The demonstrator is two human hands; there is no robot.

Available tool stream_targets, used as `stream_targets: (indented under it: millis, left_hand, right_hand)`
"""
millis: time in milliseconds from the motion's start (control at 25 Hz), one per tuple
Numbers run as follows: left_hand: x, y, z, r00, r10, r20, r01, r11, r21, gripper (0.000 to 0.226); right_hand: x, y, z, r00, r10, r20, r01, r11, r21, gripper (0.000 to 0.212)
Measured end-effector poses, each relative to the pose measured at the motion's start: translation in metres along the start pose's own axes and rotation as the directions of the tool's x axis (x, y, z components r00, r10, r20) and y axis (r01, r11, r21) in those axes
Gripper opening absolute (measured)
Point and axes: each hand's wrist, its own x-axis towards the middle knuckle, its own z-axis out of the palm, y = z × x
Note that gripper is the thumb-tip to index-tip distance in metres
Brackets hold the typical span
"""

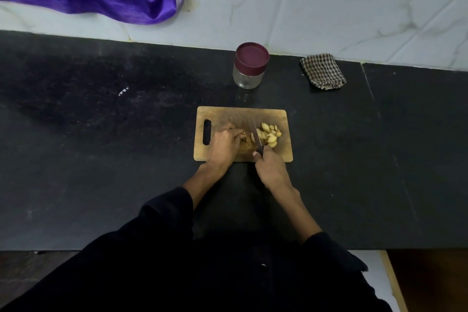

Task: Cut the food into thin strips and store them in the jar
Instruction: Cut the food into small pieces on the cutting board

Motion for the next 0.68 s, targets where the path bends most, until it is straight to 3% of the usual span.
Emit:
stream_targets:
  millis: [680]
  left_hand:
    - [0.0018, -0.0006, 0.0002, 0.999, 0.006, 0.045, -0.005, 1.0, -0.009, 0.02]
  right_hand:
    - [0.0057, -0.0114, 0.0059, 0.997, -0.055, 0.046, 0.063, 0.979, -0.196, 0.021]
